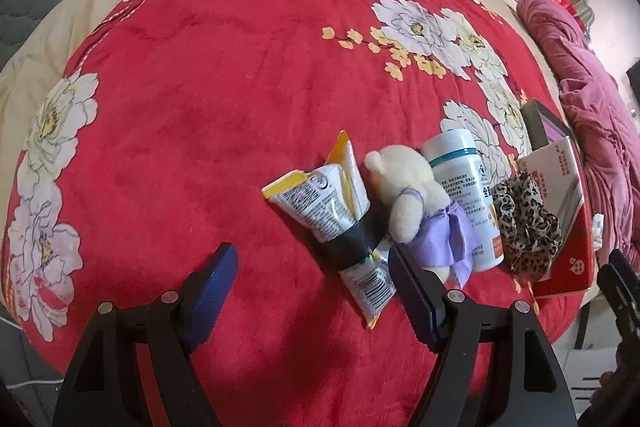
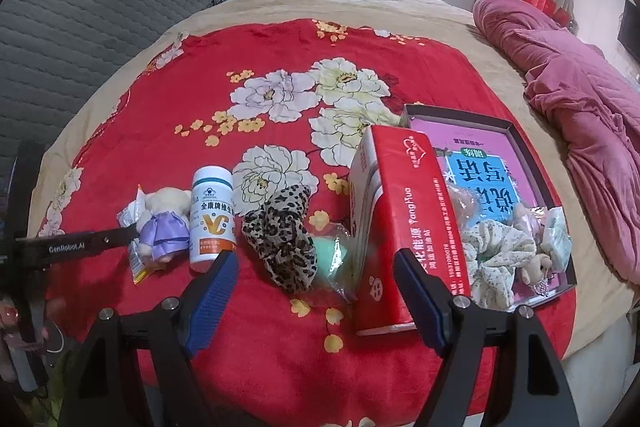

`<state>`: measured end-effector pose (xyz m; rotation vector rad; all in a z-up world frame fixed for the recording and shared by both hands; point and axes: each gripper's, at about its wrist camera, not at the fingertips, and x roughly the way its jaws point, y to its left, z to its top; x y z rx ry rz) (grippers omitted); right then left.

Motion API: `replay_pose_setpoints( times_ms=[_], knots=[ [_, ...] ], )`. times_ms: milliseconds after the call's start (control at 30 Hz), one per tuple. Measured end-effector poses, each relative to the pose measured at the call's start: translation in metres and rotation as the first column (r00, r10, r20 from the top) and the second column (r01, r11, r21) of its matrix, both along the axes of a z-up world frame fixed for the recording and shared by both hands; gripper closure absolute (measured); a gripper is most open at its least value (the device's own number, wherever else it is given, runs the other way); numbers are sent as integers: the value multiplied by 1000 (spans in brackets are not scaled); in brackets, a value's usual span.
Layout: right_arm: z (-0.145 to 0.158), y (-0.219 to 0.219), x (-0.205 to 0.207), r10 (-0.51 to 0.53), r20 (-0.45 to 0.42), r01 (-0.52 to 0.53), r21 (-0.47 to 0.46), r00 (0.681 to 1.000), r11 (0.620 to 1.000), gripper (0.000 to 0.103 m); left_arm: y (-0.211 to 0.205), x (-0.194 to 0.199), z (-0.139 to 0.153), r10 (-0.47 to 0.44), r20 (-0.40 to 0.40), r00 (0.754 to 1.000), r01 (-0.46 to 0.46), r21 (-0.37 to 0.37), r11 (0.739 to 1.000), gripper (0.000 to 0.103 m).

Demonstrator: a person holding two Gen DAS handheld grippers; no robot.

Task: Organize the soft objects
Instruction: 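Grasp the yellow snack bag with the left gripper while right grasps the leopard scrunchie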

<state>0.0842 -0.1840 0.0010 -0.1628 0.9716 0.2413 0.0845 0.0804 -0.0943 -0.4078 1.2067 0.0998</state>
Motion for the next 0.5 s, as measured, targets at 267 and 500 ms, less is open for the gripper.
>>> replay_pose_setpoints(
  times_ms=[267, 500],
  knots=[
    [-22, 14, 4, 44, -21, -44, -38, 999, 998, 24, -5, 17, -7, -11, 3, 1000, 11, -57, 998, 25],
    [-42, 22, 17, 61, -46, -64, -73, 997, 995, 24, -4, 28, -17, 5, -2, 1000, -6, -105, 994, 24]
  ],
)
